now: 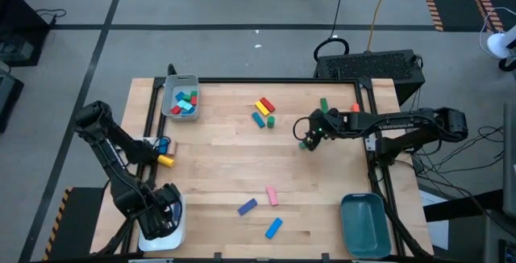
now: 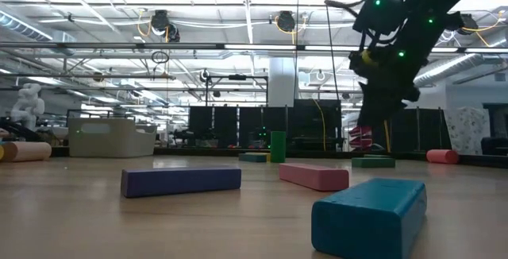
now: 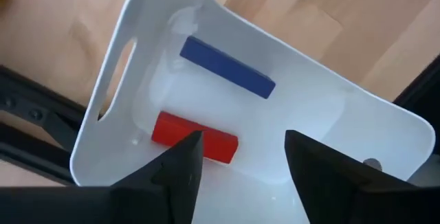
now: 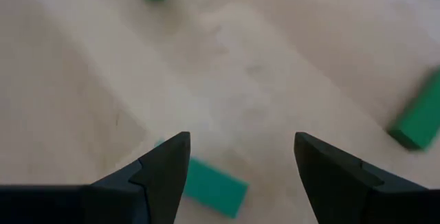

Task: Sort blocks by size
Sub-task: Put the light green rectangular block into the white bin

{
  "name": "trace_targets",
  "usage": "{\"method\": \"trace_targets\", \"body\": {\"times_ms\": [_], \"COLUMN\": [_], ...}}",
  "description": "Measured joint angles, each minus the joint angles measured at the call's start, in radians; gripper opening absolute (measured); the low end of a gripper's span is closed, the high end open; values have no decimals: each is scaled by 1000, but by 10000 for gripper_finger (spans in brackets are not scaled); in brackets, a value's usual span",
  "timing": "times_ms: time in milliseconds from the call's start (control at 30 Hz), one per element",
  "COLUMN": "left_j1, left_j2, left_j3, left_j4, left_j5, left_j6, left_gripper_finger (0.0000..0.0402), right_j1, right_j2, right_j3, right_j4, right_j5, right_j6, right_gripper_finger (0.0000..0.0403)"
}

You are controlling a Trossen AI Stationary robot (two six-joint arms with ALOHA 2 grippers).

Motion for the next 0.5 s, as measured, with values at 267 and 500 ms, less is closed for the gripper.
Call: {"method": "trace_targets", "body": {"times_ms": [267, 500], "left_j1": [10, 35], "left_j2": [0, 0], "left_j3": [0, 0], "left_j4": [3, 4], "left_j5": [-43, -378], "left_j6": [28, 93], "left_gripper_finger": [208, 208], "right_j1": [5, 4], "right_j2": [1, 86], "right_j3": [0, 0], "right_j4": [-28, -62], "right_j5": [-179, -173], "right_j6": [-414, -542], "right_gripper_finger": [247, 247]}}
